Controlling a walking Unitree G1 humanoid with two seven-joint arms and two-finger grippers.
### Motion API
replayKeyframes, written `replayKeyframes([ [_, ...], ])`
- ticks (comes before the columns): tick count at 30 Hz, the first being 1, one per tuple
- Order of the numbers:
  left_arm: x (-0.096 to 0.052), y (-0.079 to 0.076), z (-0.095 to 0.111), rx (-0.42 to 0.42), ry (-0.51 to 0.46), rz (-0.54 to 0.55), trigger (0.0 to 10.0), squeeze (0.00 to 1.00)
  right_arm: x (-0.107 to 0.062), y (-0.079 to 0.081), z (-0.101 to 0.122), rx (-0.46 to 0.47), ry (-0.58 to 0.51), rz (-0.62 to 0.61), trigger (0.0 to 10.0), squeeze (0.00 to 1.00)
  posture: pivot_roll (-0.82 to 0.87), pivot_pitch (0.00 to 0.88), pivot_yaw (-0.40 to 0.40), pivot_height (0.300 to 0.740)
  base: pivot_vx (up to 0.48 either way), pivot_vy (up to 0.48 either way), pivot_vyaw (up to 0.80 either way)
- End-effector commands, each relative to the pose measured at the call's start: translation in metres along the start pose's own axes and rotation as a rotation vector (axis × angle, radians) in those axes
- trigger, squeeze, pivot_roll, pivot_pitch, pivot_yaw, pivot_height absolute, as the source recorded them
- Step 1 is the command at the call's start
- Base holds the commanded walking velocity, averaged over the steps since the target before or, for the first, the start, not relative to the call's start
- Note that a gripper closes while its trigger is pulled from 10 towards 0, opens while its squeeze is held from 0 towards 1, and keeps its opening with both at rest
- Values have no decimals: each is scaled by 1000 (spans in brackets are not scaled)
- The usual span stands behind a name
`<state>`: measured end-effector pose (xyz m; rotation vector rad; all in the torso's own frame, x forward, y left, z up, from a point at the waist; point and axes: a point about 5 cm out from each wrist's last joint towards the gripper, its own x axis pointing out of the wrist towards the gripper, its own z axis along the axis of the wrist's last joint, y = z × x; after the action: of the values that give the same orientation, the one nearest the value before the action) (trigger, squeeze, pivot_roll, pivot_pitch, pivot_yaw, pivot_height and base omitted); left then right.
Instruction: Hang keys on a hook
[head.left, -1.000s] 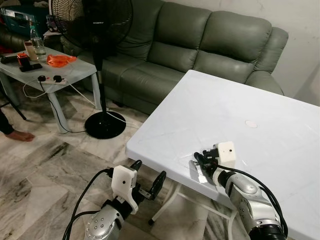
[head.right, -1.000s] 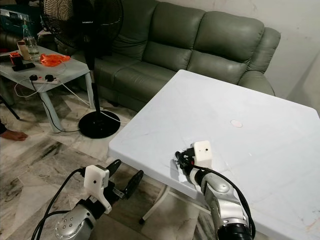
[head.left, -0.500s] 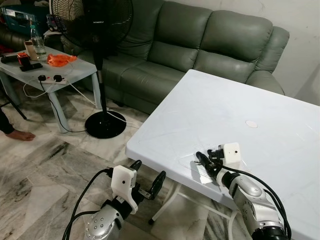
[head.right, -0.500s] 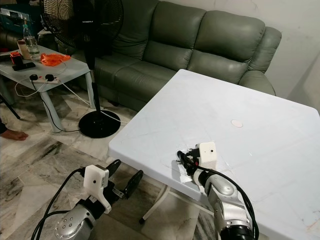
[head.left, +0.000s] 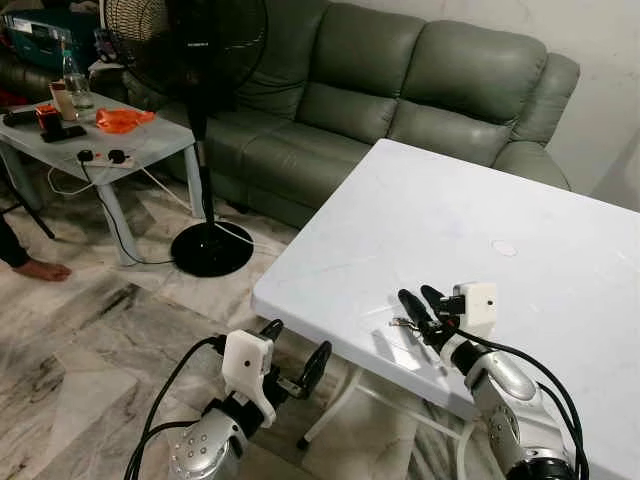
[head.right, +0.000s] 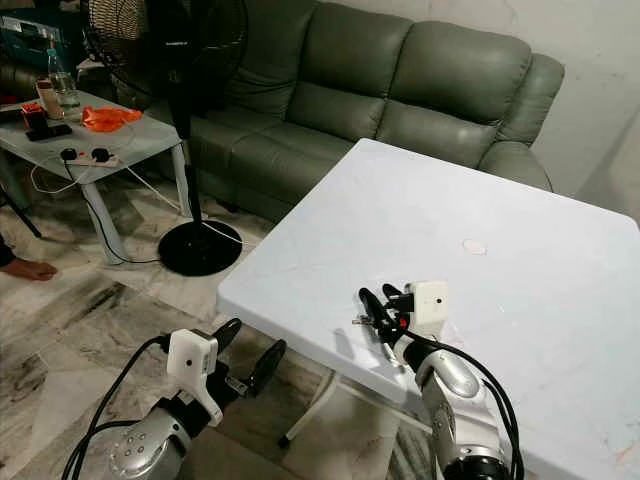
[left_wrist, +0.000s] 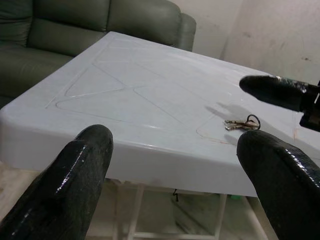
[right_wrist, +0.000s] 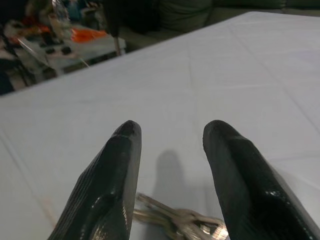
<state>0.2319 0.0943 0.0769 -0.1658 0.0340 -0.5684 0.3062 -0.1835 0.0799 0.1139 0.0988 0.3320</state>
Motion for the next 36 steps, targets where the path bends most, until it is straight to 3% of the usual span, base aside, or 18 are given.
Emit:
replayKeyframes([
  [1,3,-2,5,2,-17,-15,10000,0,-2,-8,-2,-50,22,-28,10000,0,36,15,-112,740,0,0,0],
  [9,3,-2,6,1,-17,-18,10000,0,-12,-9,-15,-148,78,41,10000,0,33,18,-109,740,0,0,0],
  [17,3,-1,6,-5,-17,-17,10000,0,-18,-8,-20,-130,92,92,10000,0,30,22,-107,740,0,0,0],
  [21,3,-1,6,-4,-17,-19,10000,0,-15,-10,-22,-132,106,29,10000,0,29,22,-105,740,0,0,0],
  [23,3,-1,6,-4,-17,-19,10000,0,-15,-11,-24,-121,118,12,8824,0,29,22,-105,740,0,0,0],
  [26,3,-1,6,-4,-17,-19,10000,0,-16,-12,-25,-135,124,16,9765,0,29,22,-105,740,0,0,0],
  [27,3,-1,6,-4,-17,-18,10000,0,-18,-13,-27,-141,132,22,7725,0,32,23,-104,740,0,0,0],
  [28,3,-2,6,-5,-18,-18,10000,0,-18,-14,-28,-144,136,22,7843,0,32,23,-104,740,0,0,0],
  [29,3,-2,6,-5,-17,-18,10000,0,-19,-15,-29,-139,140,14,7098,0,32,23,-104,740,0,0,0],
  [30,3,-2,6,-5,-17,-18,10000,0,-20,-16,-29,-127,136,9,2745,0,32,23,-104,740,0,0,0],
  [31,3,-1,6,-5,-17,-17,10000,0,-22,-17,-28,-142,128,7,1294,0,32,23,-104,740,0,0,0],
  [34,3,-1,7,-5,-17,-17,10000,0,-23,-18,-29,-143,134,-6,1569,0,31,26,-107,740,0,0,0],
  [35,3,-2,7,-7,-18,-17,10000,0,-23,-19,-30,-131,139,-9,3098,0,31,26,-107,740,0,0,0],
  [36,3,-2,6,-7,-17,-19,10000,0,-24,-20,-31,-145,143,-4,7490,0,29,26,-104,740,0,0,0],
])
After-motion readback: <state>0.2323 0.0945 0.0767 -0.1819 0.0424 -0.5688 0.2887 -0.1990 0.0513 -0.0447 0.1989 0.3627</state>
